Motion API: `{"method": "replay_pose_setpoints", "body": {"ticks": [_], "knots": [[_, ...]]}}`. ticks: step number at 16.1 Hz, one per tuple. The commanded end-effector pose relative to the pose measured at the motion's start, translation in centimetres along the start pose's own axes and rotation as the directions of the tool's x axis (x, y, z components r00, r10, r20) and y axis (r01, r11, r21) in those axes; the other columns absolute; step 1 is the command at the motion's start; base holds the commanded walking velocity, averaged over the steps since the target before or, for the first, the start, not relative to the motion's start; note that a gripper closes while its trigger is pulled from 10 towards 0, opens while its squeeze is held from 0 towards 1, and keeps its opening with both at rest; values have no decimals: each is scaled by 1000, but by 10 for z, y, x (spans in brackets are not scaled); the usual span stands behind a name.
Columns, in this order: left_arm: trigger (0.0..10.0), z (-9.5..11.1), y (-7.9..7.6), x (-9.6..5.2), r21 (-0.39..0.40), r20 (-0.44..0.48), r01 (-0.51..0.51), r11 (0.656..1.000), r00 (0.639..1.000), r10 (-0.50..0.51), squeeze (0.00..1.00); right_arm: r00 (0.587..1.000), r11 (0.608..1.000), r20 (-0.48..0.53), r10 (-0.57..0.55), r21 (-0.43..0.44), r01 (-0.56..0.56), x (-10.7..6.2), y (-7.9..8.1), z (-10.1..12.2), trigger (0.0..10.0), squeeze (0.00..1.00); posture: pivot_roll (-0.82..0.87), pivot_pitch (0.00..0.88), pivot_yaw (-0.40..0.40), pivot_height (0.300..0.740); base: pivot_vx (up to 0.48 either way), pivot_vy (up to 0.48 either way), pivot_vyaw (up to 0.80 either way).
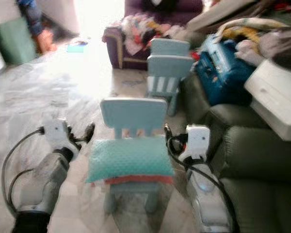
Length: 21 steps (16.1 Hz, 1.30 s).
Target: Move the pillow to the sofa
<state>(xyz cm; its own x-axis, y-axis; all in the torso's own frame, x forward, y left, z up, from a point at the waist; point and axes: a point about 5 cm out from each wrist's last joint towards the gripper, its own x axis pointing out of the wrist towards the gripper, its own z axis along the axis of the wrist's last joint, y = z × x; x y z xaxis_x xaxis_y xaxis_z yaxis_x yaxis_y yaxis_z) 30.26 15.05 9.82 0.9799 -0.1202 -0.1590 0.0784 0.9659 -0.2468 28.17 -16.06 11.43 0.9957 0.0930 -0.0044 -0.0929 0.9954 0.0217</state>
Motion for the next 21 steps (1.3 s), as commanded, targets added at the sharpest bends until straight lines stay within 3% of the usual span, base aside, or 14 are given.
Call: {"method": "replay_pose_setpoints", "body": {"ticks": [1, 11, 16, 19, 21], "knots": [[10000, 6, 3, 0, 23, 23, 5, 1000, 1000, -5, 0, 1000, 1000, 6, -1, 6, 1, 0, 1, 2, 10000, 0, -61, 21, -51, 740, 0, 0, 0], [10000, 6, 3, 0, 32, 29, 14, 999, 999, -15, 0, 1000, 1000, 2, -8, 4, 8, -1, -1, 2, 10000, 0, -69, 25, -51, 740, 0, 0, 0], [10000, 6, 17, 1, 76, 43, -44, 996, 998, 41, 0, 1000, 1000, 7, -3, -4, 3, 0, -2, 4, 10000, 0, -71, 29, -53, 740, 0, 0, 0], [10000, 11, 20, 1, 96, 101, -43, 994, 994, 34, 0, 1000, 1000, 13, 7, -6, -7, 2, -1, 5, 10000, 0, -68, 31, -55, 740, 0, 0, 0], [10000, 13, 17, 1, 69, 112, -15, 997, 994, 7, 0, 1000, 1000, 19, 10, -9, -10, 3, 0, 6, 10000, 0, -69, 34, -53, 740, 397, 0, 0]]}}
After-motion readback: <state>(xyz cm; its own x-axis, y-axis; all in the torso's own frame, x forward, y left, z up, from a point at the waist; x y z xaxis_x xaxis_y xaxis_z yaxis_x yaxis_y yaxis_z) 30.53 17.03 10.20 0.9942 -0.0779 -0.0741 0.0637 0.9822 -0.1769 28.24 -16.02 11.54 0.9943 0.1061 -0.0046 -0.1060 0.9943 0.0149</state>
